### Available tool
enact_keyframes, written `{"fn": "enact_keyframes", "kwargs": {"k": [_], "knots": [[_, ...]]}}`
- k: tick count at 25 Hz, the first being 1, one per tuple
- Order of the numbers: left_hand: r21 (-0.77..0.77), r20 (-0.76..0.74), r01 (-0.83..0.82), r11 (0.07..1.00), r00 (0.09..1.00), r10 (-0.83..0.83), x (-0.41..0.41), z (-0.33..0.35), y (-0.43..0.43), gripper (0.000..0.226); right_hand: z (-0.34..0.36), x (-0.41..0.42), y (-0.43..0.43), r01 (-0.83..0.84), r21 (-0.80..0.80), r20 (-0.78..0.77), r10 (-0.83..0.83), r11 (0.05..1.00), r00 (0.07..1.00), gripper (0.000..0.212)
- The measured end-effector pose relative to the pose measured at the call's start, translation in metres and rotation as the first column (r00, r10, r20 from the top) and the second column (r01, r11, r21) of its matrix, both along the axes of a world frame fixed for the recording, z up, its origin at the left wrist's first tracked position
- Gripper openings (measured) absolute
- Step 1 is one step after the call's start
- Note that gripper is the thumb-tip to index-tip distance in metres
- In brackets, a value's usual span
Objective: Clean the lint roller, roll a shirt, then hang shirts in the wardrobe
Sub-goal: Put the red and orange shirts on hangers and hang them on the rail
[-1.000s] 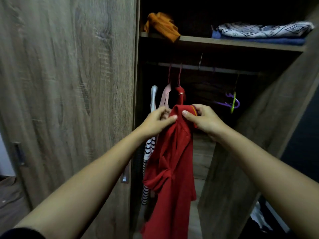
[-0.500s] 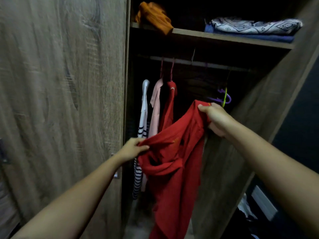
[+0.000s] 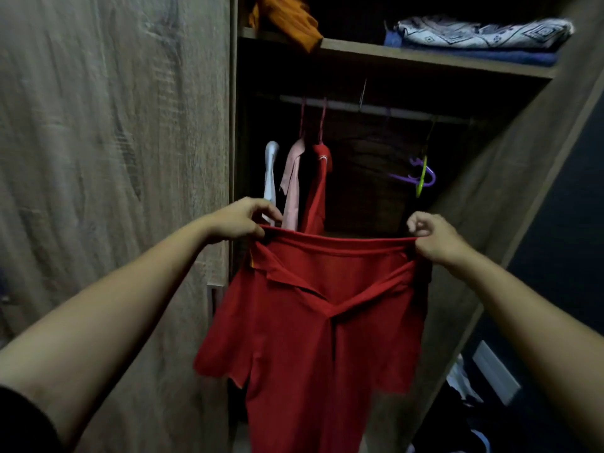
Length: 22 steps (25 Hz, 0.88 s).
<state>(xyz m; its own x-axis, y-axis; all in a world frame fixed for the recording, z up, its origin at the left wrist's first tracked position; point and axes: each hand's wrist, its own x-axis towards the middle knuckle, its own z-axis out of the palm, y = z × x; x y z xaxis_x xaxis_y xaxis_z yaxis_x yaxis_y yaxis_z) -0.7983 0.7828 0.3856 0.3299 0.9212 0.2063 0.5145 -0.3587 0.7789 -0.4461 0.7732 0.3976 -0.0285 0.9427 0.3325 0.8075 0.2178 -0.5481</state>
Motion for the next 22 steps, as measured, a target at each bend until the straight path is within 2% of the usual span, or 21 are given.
{"fn": "enact_keyframes", "kwargs": {"k": [2,4,8,11,14,17,20,22], "knots": [[-0.004,0.205,-0.016,1.000,0.979,0.016,-0.001,0.004,-0.002,0.053,-0.001,0.013,-0.003,-0.209,-0.015,-0.066,0.208,0.978,0.976,0.054],[-0.047,0.326,-0.006,0.999,0.945,0.021,0.002,0.001,0.001,0.048,0.000,0.023,-0.003,-0.310,-0.065,0.002,0.310,0.949,0.951,0.067],[-0.137,0.188,0.083,0.987,0.981,-0.056,0.027,-0.007,0.011,0.040,0.001,0.037,0.008,-0.207,-0.082,0.327,0.222,0.975,0.918,0.059],[-0.250,0.108,0.232,0.940,0.972,-0.211,0.063,-0.010,0.026,0.031,0.002,0.050,0.018,-0.096,-0.122,0.440,0.140,0.988,0.887,0.058],[-0.208,0.015,0.266,0.941,0.963,-0.269,0.110,-0.009,0.043,0.022,0.002,0.064,0.032,-0.048,-0.198,0.590,0.158,0.979,0.792,0.056],[-0.149,0.064,0.287,0.946,0.958,-0.280,0.160,0.000,0.069,0.014,0.008,0.074,0.043,-0.023,-0.264,0.687,0.205,0.964,0.698,0.042],[-0.065,0.139,0.197,0.978,0.973,-0.187,0.210,0.018,0.114,0.014,0.013,0.094,0.064,0.023,-0.183,0.808,0.137,0.983,0.574,0.032],[-0.040,0.247,0.090,0.995,0.966,-0.077,0.232,0.027,0.138,0.010,0.017,0.106,0.076,0.064,-0.099,0.896,0.061,0.993,0.440,0.035]]}}
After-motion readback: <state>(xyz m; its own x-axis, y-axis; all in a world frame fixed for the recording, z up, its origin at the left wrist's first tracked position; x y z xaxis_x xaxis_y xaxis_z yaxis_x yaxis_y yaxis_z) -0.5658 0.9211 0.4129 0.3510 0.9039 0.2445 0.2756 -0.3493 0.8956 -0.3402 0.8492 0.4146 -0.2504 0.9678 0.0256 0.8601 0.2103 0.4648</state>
